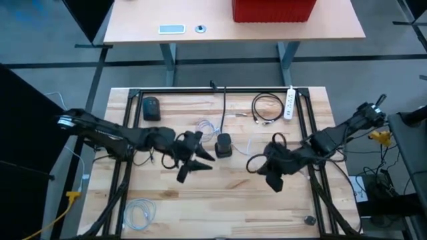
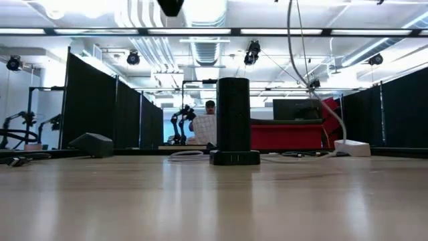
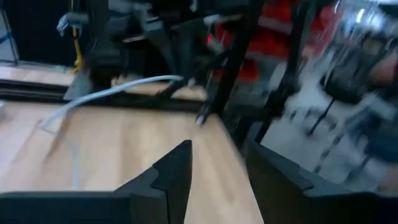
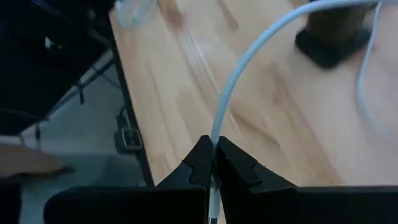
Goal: Insert USB
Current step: Insert the white charger cable into the black charger adapter
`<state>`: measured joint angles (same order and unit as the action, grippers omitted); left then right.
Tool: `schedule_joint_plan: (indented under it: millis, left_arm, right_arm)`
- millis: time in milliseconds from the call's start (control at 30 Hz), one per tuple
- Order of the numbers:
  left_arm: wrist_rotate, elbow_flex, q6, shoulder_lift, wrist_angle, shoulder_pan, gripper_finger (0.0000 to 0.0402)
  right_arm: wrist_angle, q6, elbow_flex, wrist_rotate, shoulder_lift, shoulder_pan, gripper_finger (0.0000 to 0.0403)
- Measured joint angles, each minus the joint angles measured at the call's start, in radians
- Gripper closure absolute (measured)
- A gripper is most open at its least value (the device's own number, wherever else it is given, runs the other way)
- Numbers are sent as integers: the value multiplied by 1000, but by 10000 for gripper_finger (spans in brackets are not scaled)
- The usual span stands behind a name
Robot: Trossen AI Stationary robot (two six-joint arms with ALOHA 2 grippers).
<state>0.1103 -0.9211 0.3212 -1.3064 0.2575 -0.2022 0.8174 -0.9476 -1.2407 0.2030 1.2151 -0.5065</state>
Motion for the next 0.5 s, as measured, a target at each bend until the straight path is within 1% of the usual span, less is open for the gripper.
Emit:
schedule_joint_plan:
  millis: [100,167,233,300,367,433,500]
  left_arm:
    - [-35,0,117,-38,89,-25,244]
    - [-66,0,173,-76,141,-42,235]
    - [-76,-2,210,-125,234,-53,228]
    - [-92,-28,250,-188,303,-60,226]
    - [-126,-73,275,-257,327,-69,229]
    - [-154,-133,270,-307,324,-74,234]
    - [-176,-175,254,-327,291,-75,237]
  right_arm:
    - [-3,76,-34,69,2,0,403]
    - [-25,160,-52,119,4,5,403]
    - [-67,245,-67,165,4,14,403]
    - [-104,333,-77,174,4,24,403]
    - [-146,412,-84,159,5,25,403]
    - [-141,454,-87,152,5,22,403]
    - [-131,472,-86,144,5,19,403]
